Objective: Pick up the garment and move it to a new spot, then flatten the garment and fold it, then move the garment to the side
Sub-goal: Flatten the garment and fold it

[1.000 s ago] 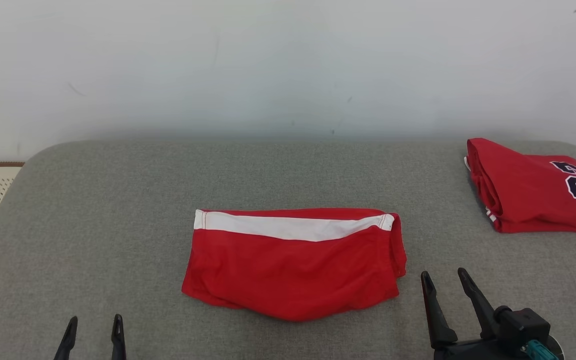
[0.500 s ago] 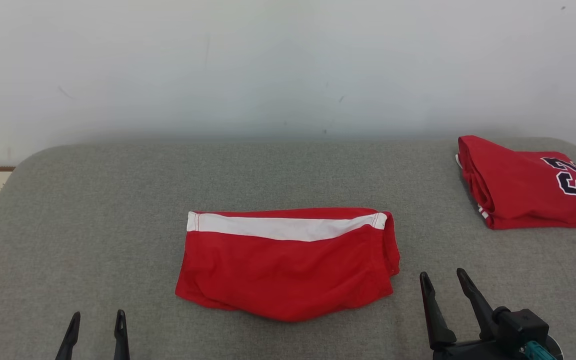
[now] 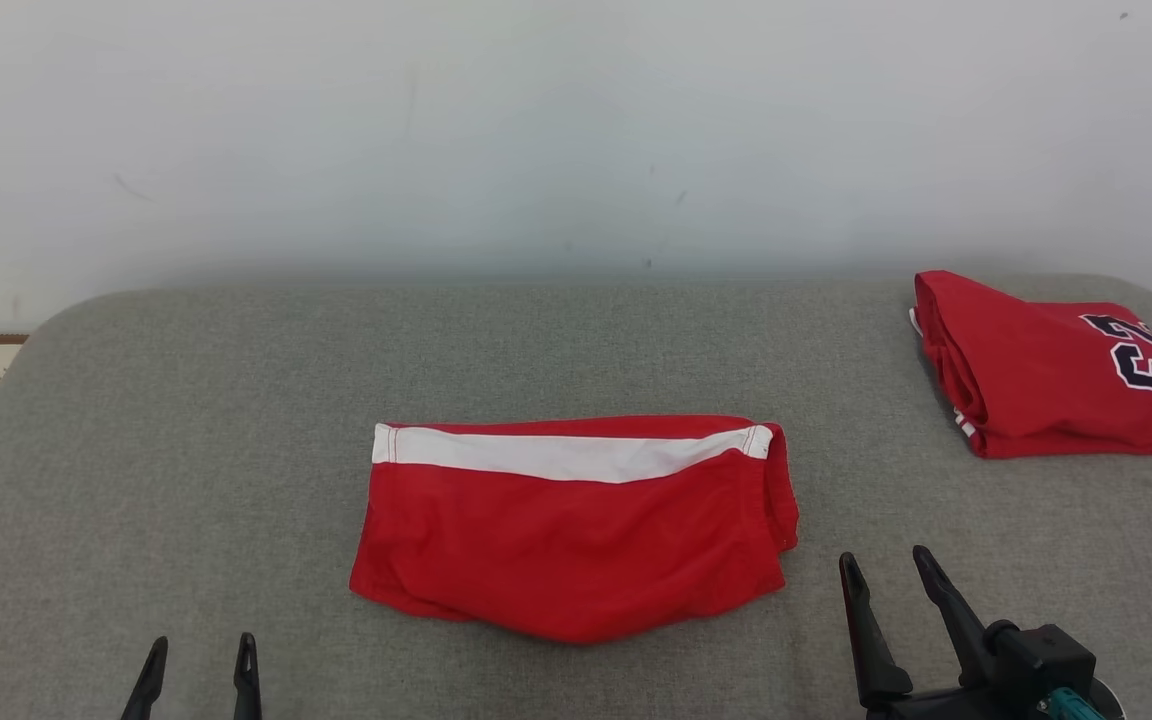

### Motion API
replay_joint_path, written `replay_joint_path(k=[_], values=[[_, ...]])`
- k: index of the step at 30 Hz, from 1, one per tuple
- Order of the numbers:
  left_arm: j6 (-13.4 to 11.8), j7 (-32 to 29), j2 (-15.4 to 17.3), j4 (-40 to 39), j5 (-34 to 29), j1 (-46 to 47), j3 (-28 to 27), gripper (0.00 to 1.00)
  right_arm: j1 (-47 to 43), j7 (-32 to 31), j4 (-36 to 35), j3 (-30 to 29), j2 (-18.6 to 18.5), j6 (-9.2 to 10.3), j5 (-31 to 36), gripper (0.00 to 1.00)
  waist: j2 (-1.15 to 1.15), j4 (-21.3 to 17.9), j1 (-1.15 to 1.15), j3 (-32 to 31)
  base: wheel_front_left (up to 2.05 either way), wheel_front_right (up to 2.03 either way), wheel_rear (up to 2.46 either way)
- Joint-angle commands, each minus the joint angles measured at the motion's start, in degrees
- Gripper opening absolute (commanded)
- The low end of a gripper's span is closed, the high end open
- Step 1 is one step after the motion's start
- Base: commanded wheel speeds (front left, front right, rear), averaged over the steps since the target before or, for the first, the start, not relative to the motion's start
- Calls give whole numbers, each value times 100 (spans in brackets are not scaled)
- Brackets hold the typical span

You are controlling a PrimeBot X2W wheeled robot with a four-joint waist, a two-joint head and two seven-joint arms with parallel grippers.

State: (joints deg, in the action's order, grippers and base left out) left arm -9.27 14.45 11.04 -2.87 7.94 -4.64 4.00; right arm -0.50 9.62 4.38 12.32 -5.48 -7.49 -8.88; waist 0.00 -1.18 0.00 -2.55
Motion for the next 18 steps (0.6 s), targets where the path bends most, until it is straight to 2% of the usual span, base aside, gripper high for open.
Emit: replay_joint_path(k=[1, 18], values=[[-40, -42, 45, 18, -40, 40, 4, 100, -26, 8, -5, -8, 11, -1, 33, 100, 0, 3, 0, -3, 0, 0, 0], [-173, -244, 107, -42, -31, 36, 47, 100, -17, -57, 42, -12, 7, -1, 28, 100, 0, 32, 0, -24, 0, 0, 0]])
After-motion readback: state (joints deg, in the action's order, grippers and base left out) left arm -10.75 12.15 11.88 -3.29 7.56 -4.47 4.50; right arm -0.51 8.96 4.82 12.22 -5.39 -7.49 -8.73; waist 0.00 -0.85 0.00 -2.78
